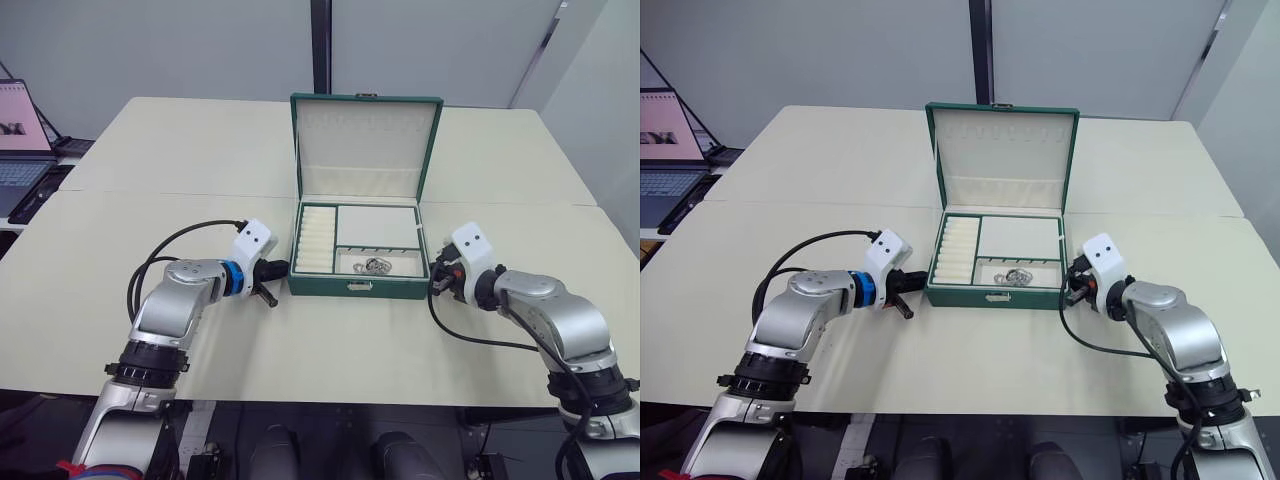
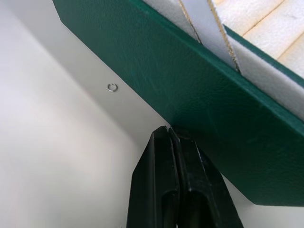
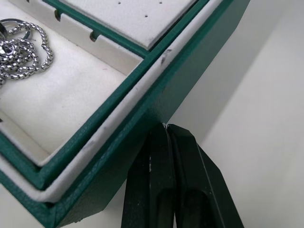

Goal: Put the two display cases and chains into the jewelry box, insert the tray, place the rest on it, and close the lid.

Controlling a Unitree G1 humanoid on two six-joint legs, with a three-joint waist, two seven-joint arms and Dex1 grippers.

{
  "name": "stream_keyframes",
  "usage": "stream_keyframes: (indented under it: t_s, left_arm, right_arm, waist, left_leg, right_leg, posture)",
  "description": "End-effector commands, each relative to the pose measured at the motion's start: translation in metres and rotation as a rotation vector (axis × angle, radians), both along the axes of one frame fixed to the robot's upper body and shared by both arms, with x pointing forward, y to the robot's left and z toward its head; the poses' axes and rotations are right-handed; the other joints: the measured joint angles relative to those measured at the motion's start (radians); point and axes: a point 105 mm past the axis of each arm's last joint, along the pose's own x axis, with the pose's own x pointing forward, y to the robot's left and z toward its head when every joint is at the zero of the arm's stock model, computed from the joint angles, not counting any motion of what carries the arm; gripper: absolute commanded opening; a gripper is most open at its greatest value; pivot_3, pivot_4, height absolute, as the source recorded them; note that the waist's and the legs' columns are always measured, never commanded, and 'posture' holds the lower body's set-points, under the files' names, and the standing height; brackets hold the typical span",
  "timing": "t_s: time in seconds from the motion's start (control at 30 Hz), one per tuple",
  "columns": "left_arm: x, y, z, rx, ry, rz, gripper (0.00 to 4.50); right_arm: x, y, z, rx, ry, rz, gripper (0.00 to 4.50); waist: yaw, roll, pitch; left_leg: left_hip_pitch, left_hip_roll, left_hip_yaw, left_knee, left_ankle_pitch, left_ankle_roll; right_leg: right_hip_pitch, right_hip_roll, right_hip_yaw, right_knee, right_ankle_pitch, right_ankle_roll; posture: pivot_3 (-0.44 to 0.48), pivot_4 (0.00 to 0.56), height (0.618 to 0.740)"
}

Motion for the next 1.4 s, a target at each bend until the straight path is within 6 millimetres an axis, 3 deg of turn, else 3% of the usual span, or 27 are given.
stream_keyframes:
  t_s: [0.03, 0.27, 0.6, 0.9, 1.1, 1.4]
  left_arm:
    - [-0.015, -0.023, 0.011, -0.057, -0.012, -0.112, 0.01]
    - [-0.027, -0.017, 0.008, -0.055, 0.02, -0.097, 0.01]
    - [-0.027, -0.012, 0.016, -0.055, 0.011, -0.06, 0.01]
    - [-0.027, 0.026, 0.046, -0.1, -0.043, -0.014, 0.01]
    - [-0.043, 0.045, 0.092, -0.235, -0.104, -0.139, 0.01]
    - [-0.076, 0.057, 0.127, -0.311, -0.004, -0.313, 0.01]
  right_arm:
    - [-0.017, 0.028, 0.011, 0.066, -0.02, 0.118, 0.04]
    - [-0.03, 0.027, 0.008, 0.068, 0.008, 0.111, 0.04]
    - [-0.032, 0.02, 0.005, 0.053, 0.016, 0.084, 0.04]
    - [-0.024, -0.022, 0.021, -0.011, -0.034, -0.034, 0.04]
    - [-0.002, -0.046, 0.06, -0.043, -0.13, -0.069, 0.04]
    - [0.069, -0.07, 0.119, -0.061, -0.277, -0.074, 0.04]
  waist:
    - [0.001, 0.0, 0.0]
    - [0.0, 0.0, 0.0]
    - [0.001, 0.0, 0.0]
    - [0.001, 0.0, 0.0]
    - [-0.002, 0.0, 0.0]
    - [-0.003, 0.001, 0.001]
  left_leg:
    - [0.0, 0.0, 0.0, 0.0, 0.0, 0.0]
    - [0.0, 0.0, 0.0, 0.0, 0.0, 0.0]
    - [0.0, 0.0, -0.001, 0.0, 0.0, 0.0]
    - [0.0, 0.0, -0.001, 0.0, 0.0, 0.0]
    - [0.0, 0.0, 0.0, 0.0, 0.0, 0.0]
    - [0.0, 0.0, 0.0, 0.0, 0.0, 0.0]
  right_leg:
    - [0.0, 0.0, 0.0, 0.0, 0.0, 0.0]
    - [0.0, 0.0, 0.0, 0.0, 0.0, 0.0]
    - [0.0, 0.0, 0.0, 0.0, 0.0, 0.0]
    - [0.0, 0.0, 0.0, 0.0, 0.0, 0.0]
    - [0.0, 0.0, 0.0, -0.001, 0.0, 0.0]
    - [-0.001, 0.0, 0.0, -0.001, 0.0, 0.0]
  posture:
    - [0.0, 0.15, 0.74]
    - [0.0, 0.15, 0.74]
    - [0.0, 0.15, 0.74]
    - [0.0, 0.15, 0.74]
    - [0.0, 0.15, 0.74]
    - [0.0, 0.15, 0.74]
